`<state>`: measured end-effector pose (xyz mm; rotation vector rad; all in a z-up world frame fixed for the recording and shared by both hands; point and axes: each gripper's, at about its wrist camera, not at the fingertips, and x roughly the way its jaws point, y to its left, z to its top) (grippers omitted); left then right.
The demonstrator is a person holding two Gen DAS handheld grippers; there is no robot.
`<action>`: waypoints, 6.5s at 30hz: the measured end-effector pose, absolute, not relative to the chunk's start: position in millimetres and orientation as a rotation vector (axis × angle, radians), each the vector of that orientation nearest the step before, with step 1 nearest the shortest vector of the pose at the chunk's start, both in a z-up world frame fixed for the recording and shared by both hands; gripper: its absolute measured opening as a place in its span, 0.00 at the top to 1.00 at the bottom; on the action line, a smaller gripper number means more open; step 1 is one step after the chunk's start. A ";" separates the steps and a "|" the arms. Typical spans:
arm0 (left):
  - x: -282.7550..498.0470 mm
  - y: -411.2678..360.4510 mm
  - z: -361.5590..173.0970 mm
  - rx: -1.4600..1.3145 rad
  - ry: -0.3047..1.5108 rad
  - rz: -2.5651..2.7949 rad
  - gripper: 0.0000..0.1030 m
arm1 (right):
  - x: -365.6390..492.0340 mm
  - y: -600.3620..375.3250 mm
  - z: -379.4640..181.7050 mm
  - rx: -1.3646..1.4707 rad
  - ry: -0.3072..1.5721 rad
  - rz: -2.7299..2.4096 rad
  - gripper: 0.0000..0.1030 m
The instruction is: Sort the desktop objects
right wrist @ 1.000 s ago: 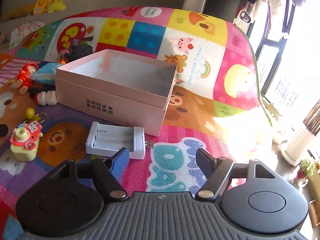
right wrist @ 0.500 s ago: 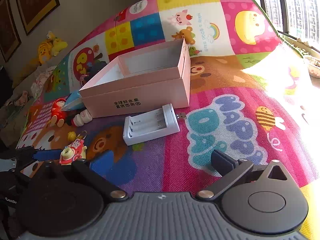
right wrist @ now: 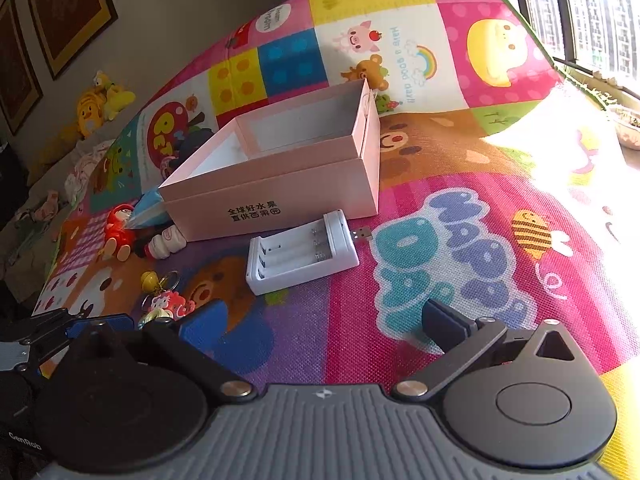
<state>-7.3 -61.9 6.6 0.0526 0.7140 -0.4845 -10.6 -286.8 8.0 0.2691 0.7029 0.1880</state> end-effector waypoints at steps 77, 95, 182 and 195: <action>82.9 -97.1 141.5 0.135 0.358 -0.375 0.40 | -31.1 -289.9 151.5 -0.050 0.320 0.175 0.12; 116.6 -112.1 58.0 0.049 0.589 -0.493 0.16 | 4.8 -309.1 106.7 -0.030 0.453 0.060 0.12; 91.2 -9.9 6.5 0.338 0.598 -0.250 0.48 | 9.9 -240.4 10.5 0.124 0.673 0.241 0.15; 84.2 -5.4 7.0 0.275 0.633 -0.305 0.73 | 12.6 -242.9 7.4 0.149 0.685 0.227 0.06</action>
